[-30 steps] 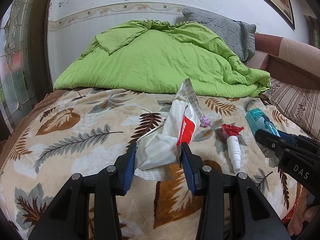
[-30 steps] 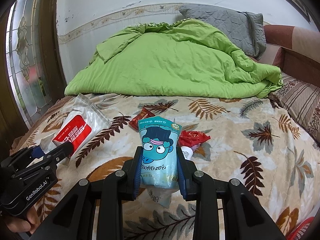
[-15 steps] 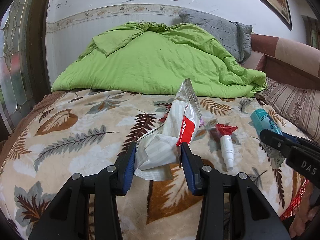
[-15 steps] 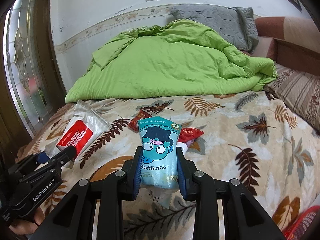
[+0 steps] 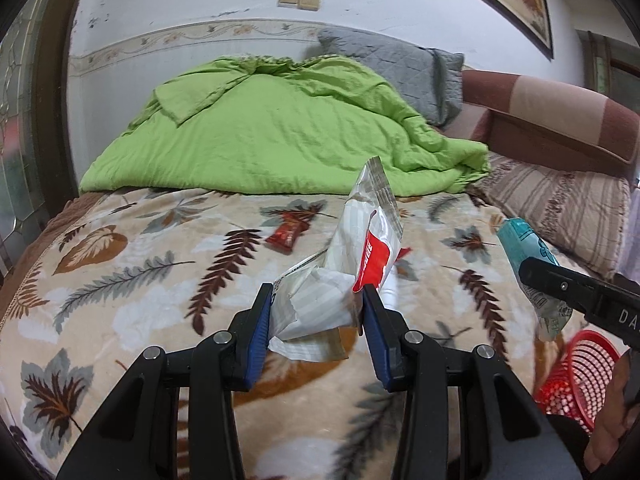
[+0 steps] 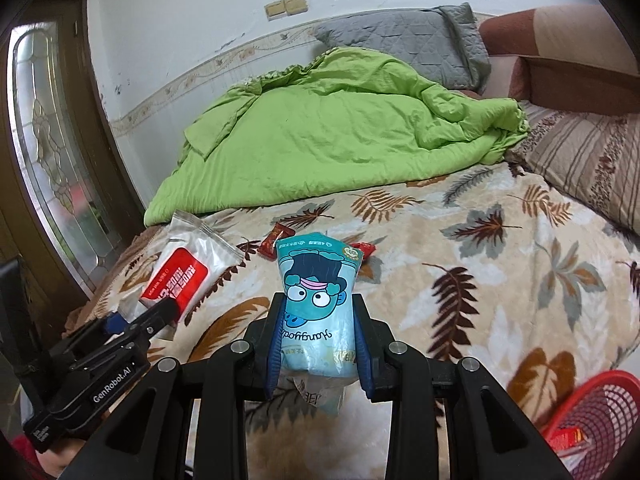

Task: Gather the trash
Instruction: 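Carry the wipes packet and snack bag over the red wastebasket and release both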

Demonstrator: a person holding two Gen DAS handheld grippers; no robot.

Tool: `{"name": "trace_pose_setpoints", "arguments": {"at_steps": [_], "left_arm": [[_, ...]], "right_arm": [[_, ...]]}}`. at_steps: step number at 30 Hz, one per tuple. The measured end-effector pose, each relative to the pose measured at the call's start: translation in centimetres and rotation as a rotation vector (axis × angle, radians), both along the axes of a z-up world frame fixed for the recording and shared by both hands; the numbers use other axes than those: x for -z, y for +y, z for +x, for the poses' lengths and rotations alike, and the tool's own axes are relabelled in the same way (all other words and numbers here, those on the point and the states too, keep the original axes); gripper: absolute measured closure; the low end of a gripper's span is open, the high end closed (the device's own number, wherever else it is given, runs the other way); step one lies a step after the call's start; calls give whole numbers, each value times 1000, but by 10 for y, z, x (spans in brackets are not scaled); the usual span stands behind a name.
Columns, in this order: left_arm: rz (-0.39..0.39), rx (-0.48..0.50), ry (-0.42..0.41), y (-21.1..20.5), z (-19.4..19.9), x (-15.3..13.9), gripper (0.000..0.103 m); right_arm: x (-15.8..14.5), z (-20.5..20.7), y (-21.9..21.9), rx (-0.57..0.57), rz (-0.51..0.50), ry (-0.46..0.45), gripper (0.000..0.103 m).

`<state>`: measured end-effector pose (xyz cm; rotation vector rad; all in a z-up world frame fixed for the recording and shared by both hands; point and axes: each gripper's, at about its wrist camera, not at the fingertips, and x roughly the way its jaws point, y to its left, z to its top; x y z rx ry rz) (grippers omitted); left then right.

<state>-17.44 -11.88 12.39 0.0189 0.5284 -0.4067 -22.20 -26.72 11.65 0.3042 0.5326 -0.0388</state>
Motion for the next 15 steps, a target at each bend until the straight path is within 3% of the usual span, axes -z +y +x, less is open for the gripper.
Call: {"name": "trace_pose_setpoints", "arguments": {"at_steps": [15], "left_arm": [[-2, 163, -16, 18, 15, -16, 62]], "right_arm": [[-19, -78, -61, 110, 79, -26, 70]]}}
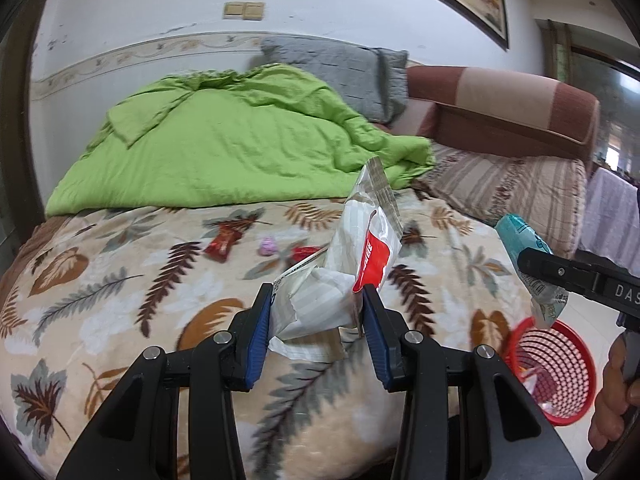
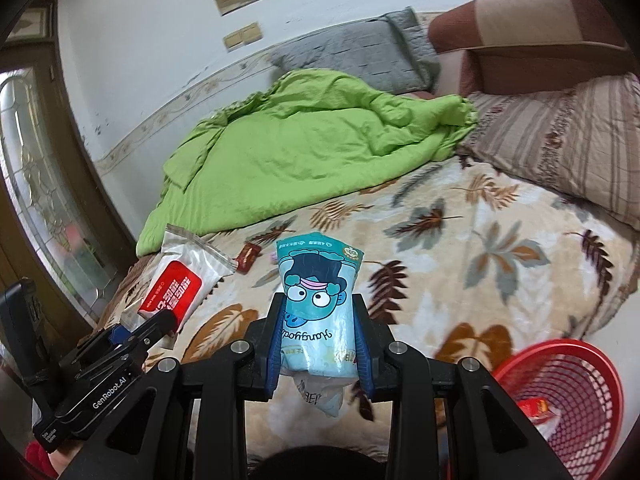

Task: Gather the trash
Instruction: 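Carry the wipes packet and snack bag over the red wastebasket and release both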

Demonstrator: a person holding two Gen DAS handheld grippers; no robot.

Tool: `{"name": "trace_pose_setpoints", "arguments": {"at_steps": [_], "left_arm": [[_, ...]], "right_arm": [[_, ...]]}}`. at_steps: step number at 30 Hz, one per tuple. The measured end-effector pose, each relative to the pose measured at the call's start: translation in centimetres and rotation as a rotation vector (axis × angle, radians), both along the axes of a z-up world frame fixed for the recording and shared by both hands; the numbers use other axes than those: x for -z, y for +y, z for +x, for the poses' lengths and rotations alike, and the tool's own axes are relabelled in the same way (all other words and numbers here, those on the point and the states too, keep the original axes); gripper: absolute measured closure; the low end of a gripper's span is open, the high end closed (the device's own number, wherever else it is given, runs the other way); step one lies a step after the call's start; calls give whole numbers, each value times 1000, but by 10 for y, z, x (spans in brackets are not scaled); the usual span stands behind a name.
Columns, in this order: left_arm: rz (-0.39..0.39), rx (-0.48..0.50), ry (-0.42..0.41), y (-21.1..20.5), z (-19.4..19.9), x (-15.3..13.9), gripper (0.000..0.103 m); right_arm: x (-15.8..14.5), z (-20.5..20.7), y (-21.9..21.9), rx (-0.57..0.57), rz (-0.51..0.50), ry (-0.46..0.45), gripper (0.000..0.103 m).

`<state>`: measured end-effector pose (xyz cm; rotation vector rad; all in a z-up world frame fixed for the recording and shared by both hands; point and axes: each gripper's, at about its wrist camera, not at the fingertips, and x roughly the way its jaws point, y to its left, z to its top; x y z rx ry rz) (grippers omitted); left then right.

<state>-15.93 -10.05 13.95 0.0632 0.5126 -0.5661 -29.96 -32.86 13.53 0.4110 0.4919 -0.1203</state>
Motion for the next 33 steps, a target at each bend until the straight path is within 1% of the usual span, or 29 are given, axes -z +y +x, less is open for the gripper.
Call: {"name": "trace_pose_setpoints", "arguments": {"at_steps": [1, 2, 8, 11, 12, 15, 20, 23, 24, 27, 30, 32, 33], "left_arm": [[1, 12, 1, 2, 3, 0, 62], [3, 21, 1, -5, 4, 0, 62], [20, 96, -6, 1, 21, 0, 62], [17, 135, 9, 7, 36, 2, 62], [18, 143, 11, 0, 37, 2, 62], [25, 184, 10, -2, 48, 4, 62], [27, 247, 22, -11, 55, 8, 62], [26, 294, 50, -17, 62, 14, 62], [25, 304, 58, -23, 58, 15, 62], [25, 353, 94, -36, 62, 23, 62], [36, 397, 123, -55, 52, 31, 62], [47, 429, 149, -65, 55, 41, 61], [52, 437, 157, -74, 45, 43, 61]], "right_arm": [[0, -6, -5, 13, 3, 1, 70], [-1, -10, -9, 22, 6, 1, 70], [-1, -40, -39, 99, 24, -3, 70], [-1, -53, -55, 140, 34, -4, 70], [-1, -58, -61, 155, 39, -4, 70], [-1, -69, -76, 189, 47, -5, 70], [2, -88, -93, 236, 52, 2, 70], [7, -99, -104, 265, 67, 11, 70], [8, -102, -107, 273, 74, 14, 70], [14, -113, -119, 305, 94, 23, 70], [21, -124, -130, 334, 114, 35, 70], [28, -131, -137, 355, 131, 46, 70], [31, -134, -140, 362, 140, 52, 70]]}}
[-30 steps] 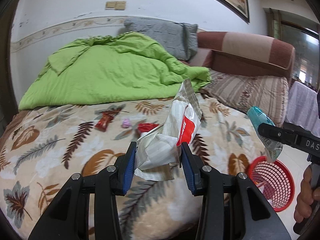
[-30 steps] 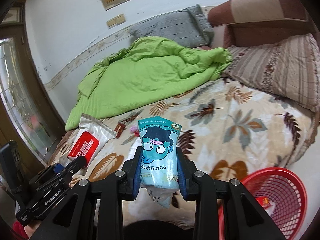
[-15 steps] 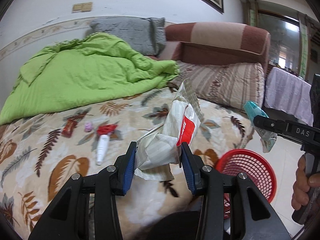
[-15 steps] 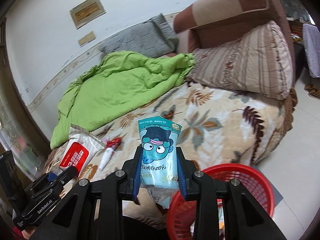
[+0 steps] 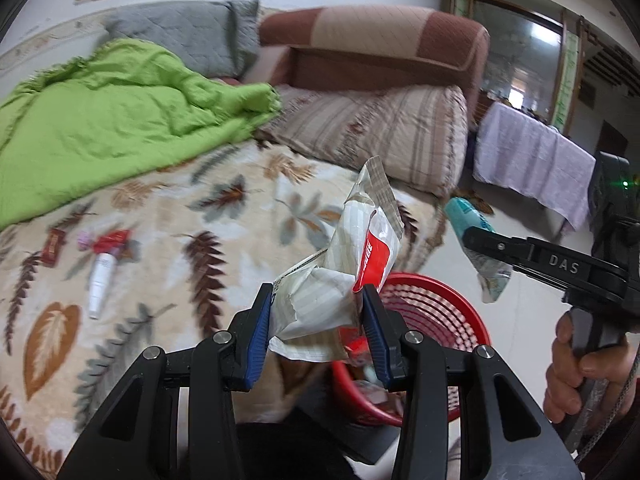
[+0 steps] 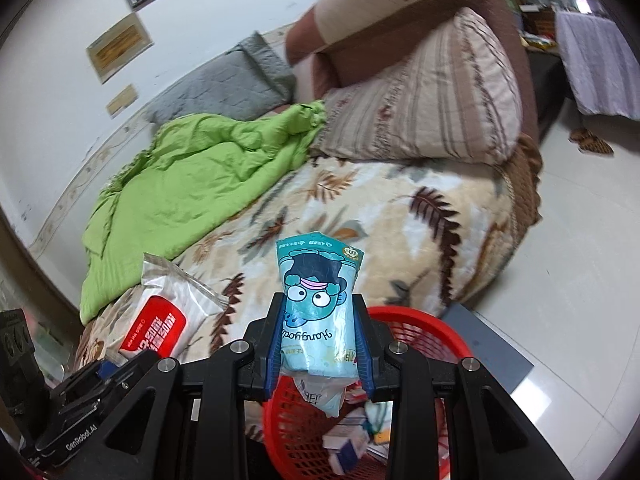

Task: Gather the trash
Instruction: 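Carry the wipes packet and snack bag over the red wastebasket and release both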

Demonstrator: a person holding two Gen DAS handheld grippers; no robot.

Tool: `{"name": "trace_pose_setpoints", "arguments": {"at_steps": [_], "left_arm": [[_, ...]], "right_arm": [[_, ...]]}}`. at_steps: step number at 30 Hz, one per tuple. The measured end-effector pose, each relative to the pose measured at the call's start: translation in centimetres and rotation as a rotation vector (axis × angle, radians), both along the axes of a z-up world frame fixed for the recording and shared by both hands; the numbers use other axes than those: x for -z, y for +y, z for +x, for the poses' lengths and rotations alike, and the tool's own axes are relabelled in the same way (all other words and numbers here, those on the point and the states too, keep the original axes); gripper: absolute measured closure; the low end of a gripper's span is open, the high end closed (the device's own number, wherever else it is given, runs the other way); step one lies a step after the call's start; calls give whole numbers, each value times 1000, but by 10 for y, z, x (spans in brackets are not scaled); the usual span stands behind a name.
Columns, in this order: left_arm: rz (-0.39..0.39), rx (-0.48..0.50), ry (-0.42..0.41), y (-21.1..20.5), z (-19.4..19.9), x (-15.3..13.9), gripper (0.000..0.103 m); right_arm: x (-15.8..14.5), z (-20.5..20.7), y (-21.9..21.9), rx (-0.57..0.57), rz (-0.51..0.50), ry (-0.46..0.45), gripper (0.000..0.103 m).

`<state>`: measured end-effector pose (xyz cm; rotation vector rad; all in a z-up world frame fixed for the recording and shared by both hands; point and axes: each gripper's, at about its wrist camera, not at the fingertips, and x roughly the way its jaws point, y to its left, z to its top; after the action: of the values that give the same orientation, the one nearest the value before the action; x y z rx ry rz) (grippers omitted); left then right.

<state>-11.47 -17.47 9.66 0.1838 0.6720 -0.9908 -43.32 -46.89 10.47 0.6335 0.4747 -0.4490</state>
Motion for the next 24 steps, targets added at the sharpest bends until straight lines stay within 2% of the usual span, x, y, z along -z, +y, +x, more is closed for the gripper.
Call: {"name": "trace_pose_setpoints", "arguments": {"at_steps": [2, 6, 7, 8, 12, 13, 14, 17, 18, 20, 21, 23, 24], "left_arm": [[26, 33, 27, -9, -5, 11, 61], [84, 90, 76, -46, -46, 24, 59], [104, 110, 95, -51, -55, 27, 55], [116, 121, 113, -56, -66, 28, 52], [117, 128, 118, -100, -173, 8, 50], [113, 120, 114, -92, -192, 8, 49], [103, 111, 111, -77, -180, 7, 48], [83, 81, 91, -55, -177, -7, 47], [81, 72, 85, -75, -177, -17, 47], [75, 41, 74, -67, -168, -21, 46], [66, 23, 77, -48, -152, -20, 46], [57, -9, 78, -56, -154, -19, 46], [49, -37, 79, -24, -140, -17, 46]], "right_arm": [[7, -6, -6, 14, 24, 11, 68], [24, -16, -13, 38, 62, 43, 55], [28, -17, -14, 36, 76, 50, 49], [33, -19, -16, 30, 95, 58, 47], [35, -25, -17, 42, 99, 61, 47], [33, -26, -17, 45, 93, 55, 47], [29, -27, -17, 51, 84, 45, 47], [18, -22, -13, 33, 73, 19, 47], [15, -19, -11, 26, 68, 16, 47], [10, -9, -6, 1, 62, 13, 47], [8, -4, -4, -12, 64, 12, 47], [5, 11, 5, -54, 62, 18, 47], [4, 17, 9, -68, 59, 20, 47]]}}
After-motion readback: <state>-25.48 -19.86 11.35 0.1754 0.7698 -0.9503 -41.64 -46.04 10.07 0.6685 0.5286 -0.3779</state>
